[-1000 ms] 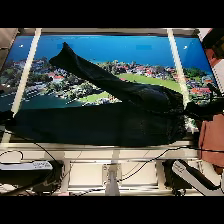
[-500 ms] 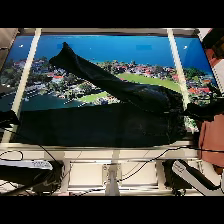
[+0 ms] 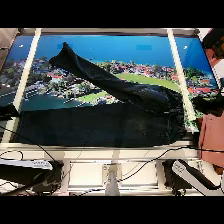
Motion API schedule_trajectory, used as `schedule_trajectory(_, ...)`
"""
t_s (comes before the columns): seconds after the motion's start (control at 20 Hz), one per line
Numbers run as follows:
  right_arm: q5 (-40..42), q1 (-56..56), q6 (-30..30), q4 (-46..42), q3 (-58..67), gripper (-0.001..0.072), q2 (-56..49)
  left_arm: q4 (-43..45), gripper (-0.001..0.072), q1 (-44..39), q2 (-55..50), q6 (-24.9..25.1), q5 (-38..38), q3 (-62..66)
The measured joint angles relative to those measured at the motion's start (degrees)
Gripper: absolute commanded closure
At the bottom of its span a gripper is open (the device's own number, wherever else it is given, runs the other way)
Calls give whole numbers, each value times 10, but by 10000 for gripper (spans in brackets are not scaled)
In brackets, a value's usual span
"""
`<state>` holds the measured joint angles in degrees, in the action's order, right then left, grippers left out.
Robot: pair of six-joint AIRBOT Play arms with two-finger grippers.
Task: Fold the clothes and pants, and hang the long-sleeved shirts on hangers.
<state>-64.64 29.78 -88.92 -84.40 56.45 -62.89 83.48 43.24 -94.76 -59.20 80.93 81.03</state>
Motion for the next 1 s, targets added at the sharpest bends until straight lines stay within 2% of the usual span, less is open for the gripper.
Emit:
schedule_trajectory(0.1,24,12,-6,3,11,679,-13,-41,243,0,0,0,-2,8)
schedule_trajectory(0.15,28,24,-3,15,14,679,-24,-63,271,0,0,0,-4,10)
schedule_trajectory(0.2,30,42,16,46,16,674,-39,-88,371,0,0,0,-5,12)
schedule_trajectory(0.25,25,61,45,89,18,504,-56,-113,407,0,0,0,-6,13)
schedule_trajectory(0.3,13,84,78,139,19,300,-77,-135,406,0,0,0,-6,14)
schedule_trajectory(0.35,2,104,106,178,20,261,-97,-160,397,0,0,0,-6,15)
schedule_trajectory(0.5,-37,147,165,257,22,254,-165,-246,383,-2,0,0,-9,16)
schedule_trajectory(0.6,-47,160,198,287,22,253,-207,-317,87,-9,0,0,-9,16)
schedule_trajectory(0.65,-49,163,211,297,24,250,-229,-353,47,-16,0,0,-9,16)
schedule_trajectory(0.8,-68,168,235,317,49,186,-296,-436,48,-49,-2,0,-17,16)
schedule_trajectory(1.0,-108,155,256,340,100,180,-363,-485,48,-111,-2,0,-65,16)
